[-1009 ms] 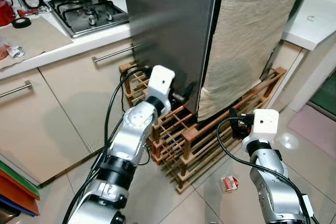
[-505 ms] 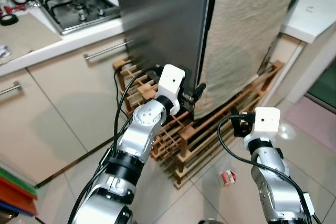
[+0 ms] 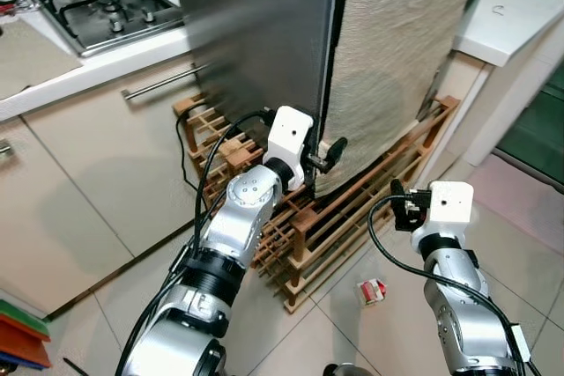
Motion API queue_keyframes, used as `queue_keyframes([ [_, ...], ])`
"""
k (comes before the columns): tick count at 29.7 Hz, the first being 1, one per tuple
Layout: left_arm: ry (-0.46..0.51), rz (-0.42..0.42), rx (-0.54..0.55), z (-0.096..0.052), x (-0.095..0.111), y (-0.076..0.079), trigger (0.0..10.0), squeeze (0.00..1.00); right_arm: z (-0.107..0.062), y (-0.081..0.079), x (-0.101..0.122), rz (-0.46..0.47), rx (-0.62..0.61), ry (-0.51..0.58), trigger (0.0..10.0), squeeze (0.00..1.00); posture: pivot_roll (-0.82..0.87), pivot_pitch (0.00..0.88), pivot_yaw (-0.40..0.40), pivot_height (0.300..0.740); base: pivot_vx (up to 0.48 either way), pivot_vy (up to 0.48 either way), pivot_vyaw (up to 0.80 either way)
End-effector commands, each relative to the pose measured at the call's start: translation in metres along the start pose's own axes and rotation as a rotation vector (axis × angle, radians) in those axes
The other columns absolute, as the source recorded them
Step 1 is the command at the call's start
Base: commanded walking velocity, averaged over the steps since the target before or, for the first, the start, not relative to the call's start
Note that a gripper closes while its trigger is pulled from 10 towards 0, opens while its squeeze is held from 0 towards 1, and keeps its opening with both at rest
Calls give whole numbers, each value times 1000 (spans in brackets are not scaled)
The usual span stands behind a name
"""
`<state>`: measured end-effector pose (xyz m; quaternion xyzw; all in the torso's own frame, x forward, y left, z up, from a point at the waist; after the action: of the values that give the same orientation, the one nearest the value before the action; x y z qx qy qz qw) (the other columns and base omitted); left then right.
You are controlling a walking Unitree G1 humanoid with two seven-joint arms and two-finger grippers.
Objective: Restocking fridge
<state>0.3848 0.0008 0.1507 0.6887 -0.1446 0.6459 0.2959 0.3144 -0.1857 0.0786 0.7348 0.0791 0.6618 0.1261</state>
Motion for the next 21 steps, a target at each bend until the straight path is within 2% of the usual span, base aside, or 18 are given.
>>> queue_keyframes([
  [1,18,3,-2,3,6,1,10000,0,1,-1,0,0,6,2,10000,0,15,0,15,740,0,0,0],
  [8,25,12,-15,9,10,5,10000,0,1,-2,0,3,6,6,10000,0,10,0,17,740,0,0,0],
  [9,18,-4,-46,12,10,12,10000,0,0,-1,0,3,1,6,10000,0,6,0,18,740,0,0,0],
  [13,6,-17,-97,13,9,23,10000,0,0,0,0,3,-2,5,10000,0,5,0,18,740,0,0,0],
  [21,9,-28,-125,14,9,29,10000,0,0,0,-1,2,-1,3,10000,0,7,0,16,740,0,0,0],
])
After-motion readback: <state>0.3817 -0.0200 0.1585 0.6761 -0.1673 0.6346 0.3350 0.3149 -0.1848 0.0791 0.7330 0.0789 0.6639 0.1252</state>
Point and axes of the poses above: a point about 5 cm out from each wrist's last joint towards the gripper, its own z axis pointing out of the wrist towards the gripper, its own x axis along the axis of the wrist's last joint, y = z × x, the point moved 5 cm from there along z, pointing out of the wrist towards the gripper, and after that the axes turned 14 degrees about -z, right-handed, at the moved point
